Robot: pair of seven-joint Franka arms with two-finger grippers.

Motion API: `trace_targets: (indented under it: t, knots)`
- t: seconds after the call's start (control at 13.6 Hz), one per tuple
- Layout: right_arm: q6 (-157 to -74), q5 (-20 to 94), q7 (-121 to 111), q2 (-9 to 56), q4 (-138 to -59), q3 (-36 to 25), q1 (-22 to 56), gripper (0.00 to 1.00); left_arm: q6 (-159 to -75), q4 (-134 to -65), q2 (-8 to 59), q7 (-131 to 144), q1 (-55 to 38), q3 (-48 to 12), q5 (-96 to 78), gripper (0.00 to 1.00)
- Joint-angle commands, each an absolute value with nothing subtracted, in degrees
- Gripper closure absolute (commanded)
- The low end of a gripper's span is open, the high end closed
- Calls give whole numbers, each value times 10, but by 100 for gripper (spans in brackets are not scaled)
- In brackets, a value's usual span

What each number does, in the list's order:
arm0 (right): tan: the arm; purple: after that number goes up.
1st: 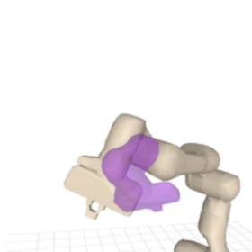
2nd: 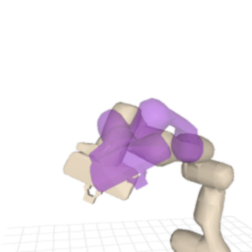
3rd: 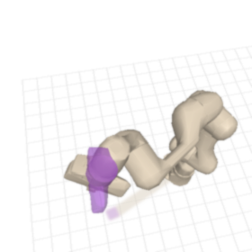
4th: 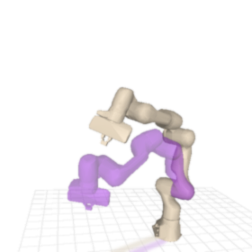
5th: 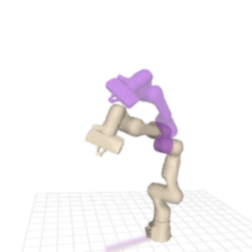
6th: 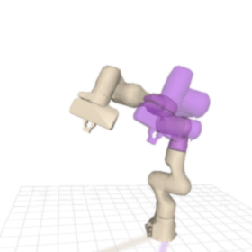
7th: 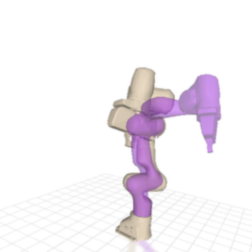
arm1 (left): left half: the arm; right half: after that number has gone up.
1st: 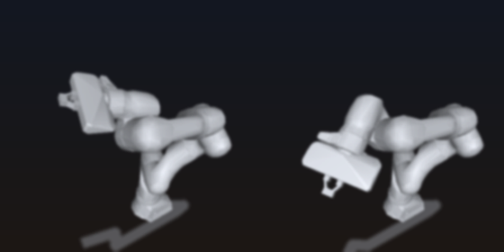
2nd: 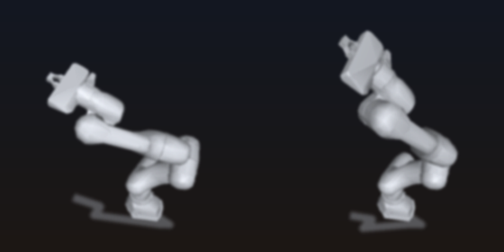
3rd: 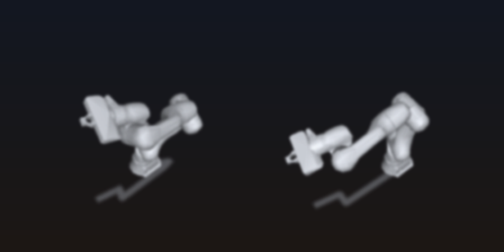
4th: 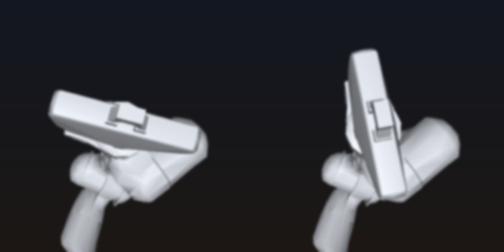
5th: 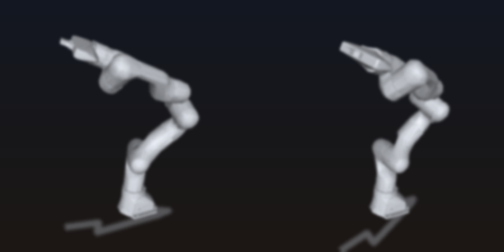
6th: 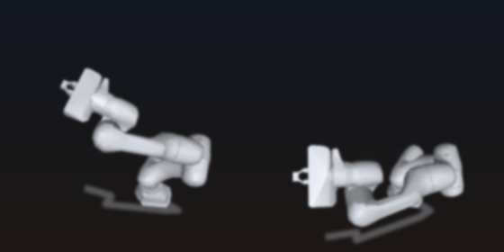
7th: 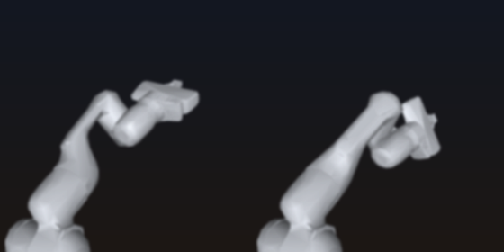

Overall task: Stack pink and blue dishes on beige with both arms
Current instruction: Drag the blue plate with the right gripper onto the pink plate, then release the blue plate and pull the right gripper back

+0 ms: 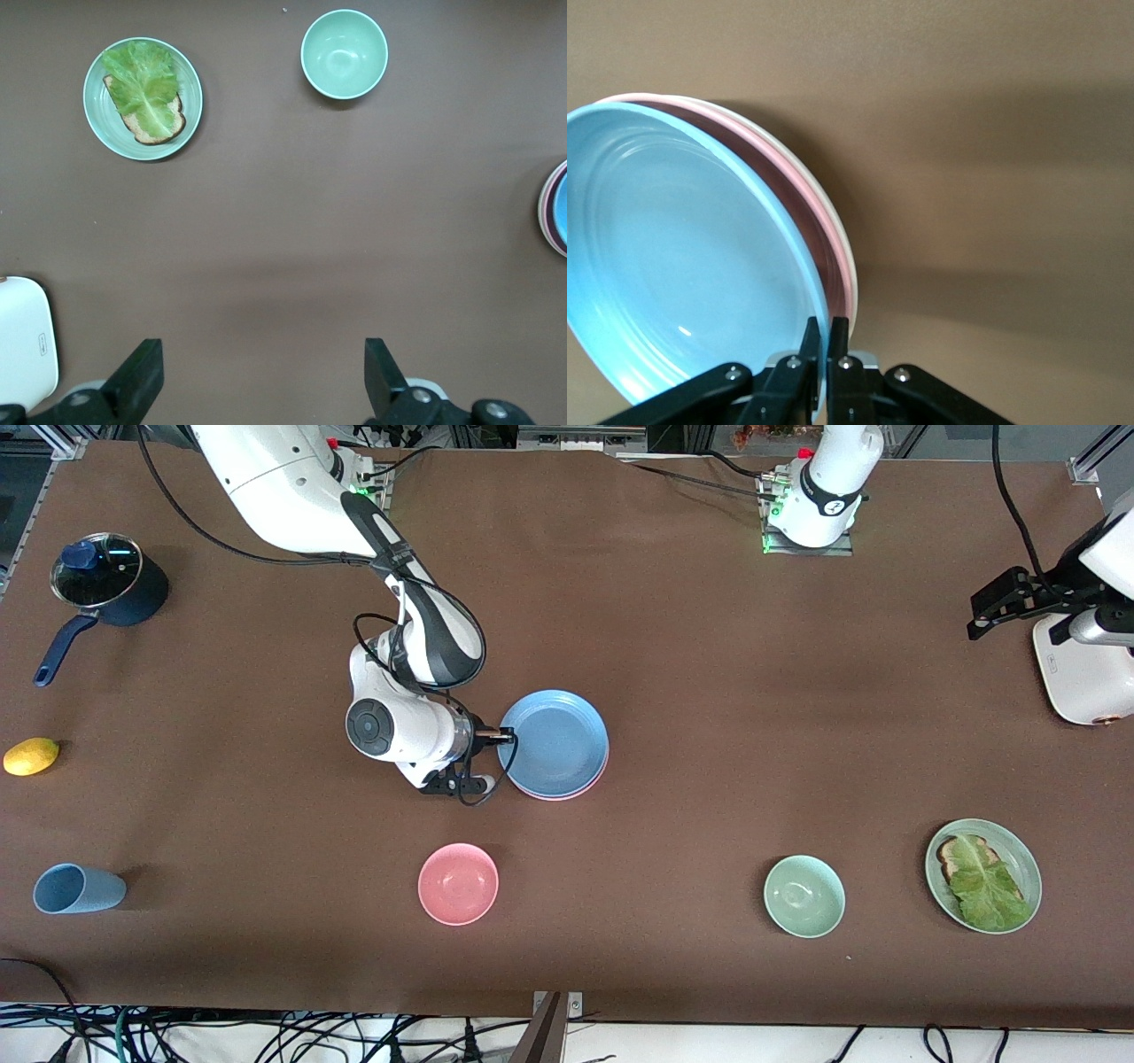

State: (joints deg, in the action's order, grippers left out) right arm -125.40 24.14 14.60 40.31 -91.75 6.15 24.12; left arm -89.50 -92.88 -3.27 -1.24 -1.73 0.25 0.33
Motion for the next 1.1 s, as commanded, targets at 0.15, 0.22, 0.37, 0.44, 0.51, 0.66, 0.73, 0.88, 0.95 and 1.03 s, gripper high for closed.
trace_targets:
  t: [0.15, 0.22, 0.37, 0.44, 0.51, 0.66, 0.73, 0.88, 0.95, 1.03]
  knots:
    - [-1269, 250, 149, 406, -917, 59, 247, 66, -884, -939, -32, -6, -11, 2, 7, 0]
    - [-1268, 247, 146, 404, -917, 59, 247, 3, -884, -937, -26, -7, -4, 2, -10, 0]
    - [-1266, 240, 144, 398, -909, 58, 248, 0, -884, -937, -22, -11, -3, 4, -27, 0]
    - [-1261, 237, 141, 382, -909, 55, 248, 0, -884, -936, -22, -11, -4, 4, -27, 0]
    - [-1255, 228, 141, 367, -913, 53, 247, 0, -884, -936, -22, -11, -4, 4, -27, 0]
    - [-1213, 171, 142, 333, -911, 35, 247, 0, -884, -936, -21, -11, -4, 3, -27, 0]
    - [-1184, 136, 142, 310, -912, 25, 246, 0, -884, -936, -21, -11, -5, 2, -27, 0]
    - [-1099, 66, 143, 263, -911, -6, 246, 0, -884, -936, -21, -11, -5, 2, -27, 0]
    - [-1059, 31, 143, 243, -911, -26, 246, 0, -884, -936, -20, -11, -4, 2, -27, 0]
    - [-1024, 1, 142, 223, -908, -47, 246, 0, -884, -936, -20, -11, -4, 2, -27, 0]
